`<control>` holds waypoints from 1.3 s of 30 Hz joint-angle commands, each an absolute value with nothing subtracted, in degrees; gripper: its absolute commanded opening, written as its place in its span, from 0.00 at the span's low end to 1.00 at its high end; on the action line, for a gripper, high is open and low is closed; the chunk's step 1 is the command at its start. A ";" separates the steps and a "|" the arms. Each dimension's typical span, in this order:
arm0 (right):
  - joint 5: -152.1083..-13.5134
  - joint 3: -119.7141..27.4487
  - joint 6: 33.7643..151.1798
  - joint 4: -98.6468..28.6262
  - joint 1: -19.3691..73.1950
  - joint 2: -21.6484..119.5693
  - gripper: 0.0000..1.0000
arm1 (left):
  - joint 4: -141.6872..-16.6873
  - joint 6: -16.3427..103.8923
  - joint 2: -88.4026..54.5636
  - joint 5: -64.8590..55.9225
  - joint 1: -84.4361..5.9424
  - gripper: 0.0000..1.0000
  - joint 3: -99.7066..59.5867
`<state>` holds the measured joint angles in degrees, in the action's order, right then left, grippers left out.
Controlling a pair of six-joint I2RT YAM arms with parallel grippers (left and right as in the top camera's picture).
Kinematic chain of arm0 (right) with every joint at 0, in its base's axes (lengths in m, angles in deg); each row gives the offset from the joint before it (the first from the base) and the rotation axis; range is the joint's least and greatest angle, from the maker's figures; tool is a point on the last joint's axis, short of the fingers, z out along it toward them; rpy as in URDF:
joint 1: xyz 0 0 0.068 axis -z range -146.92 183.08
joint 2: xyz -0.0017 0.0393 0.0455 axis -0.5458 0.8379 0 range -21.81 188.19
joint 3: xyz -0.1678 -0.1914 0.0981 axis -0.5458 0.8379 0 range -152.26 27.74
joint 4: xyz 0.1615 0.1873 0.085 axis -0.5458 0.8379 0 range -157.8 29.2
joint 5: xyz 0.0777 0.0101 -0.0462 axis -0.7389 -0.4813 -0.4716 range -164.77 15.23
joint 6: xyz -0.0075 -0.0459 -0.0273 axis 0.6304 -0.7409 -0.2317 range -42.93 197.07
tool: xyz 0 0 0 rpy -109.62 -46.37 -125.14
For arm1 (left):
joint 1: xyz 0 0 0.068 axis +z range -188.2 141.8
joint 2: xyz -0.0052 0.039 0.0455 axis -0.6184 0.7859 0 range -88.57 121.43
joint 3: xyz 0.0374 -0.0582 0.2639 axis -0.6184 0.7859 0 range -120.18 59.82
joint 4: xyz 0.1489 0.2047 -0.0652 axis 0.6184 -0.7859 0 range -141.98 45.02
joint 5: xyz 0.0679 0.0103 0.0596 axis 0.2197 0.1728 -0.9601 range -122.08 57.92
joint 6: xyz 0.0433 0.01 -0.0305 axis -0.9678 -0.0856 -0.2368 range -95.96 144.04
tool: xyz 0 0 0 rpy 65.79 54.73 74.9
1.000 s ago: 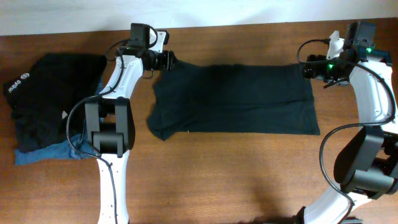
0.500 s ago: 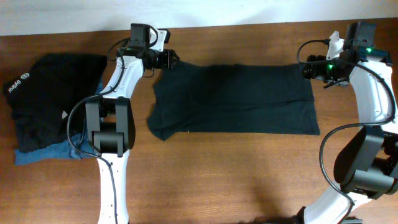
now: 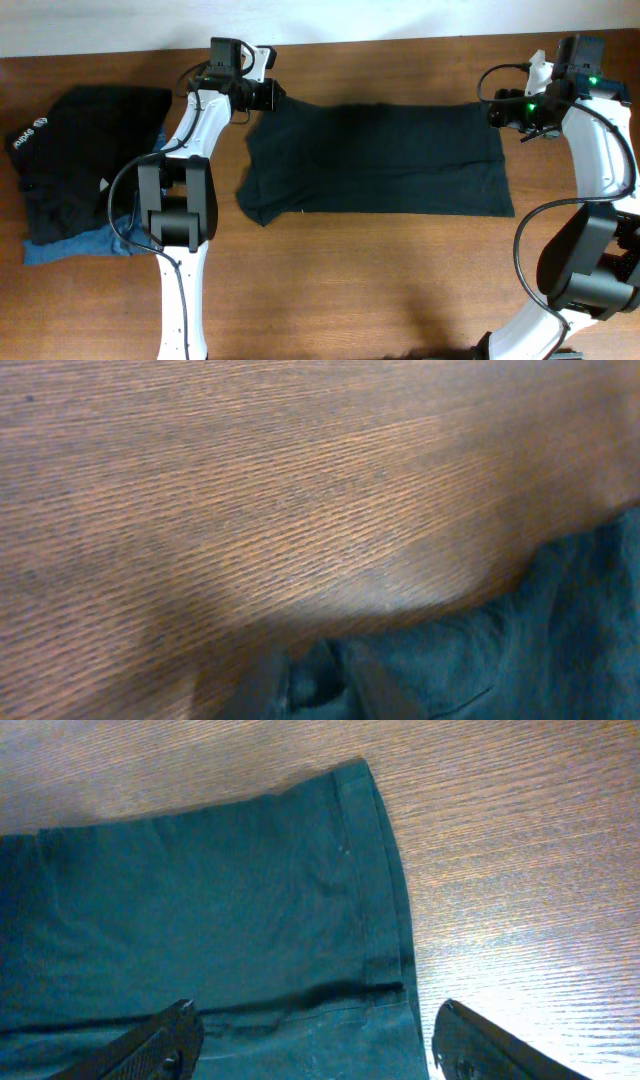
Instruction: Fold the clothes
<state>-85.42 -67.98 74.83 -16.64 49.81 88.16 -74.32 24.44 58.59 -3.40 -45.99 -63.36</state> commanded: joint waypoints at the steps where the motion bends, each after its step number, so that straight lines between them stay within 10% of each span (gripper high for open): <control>1: -85.03 -68.59 74.29 -16.57 49.59 87.42 0.76 | -74.17 24.57 59.26 -1.61 -46.06 0.06 -64.41; 39: -87.83 -68.59 76.06 -47.37 49.59 103.24 0.55 | -84.49 24.51 51.02 4.17 -45.75 0.00 -64.63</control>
<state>-87.94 -67.94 75.16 -46.15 49.81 100.73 -84.64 24.55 52.62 2.90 -45.99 -63.49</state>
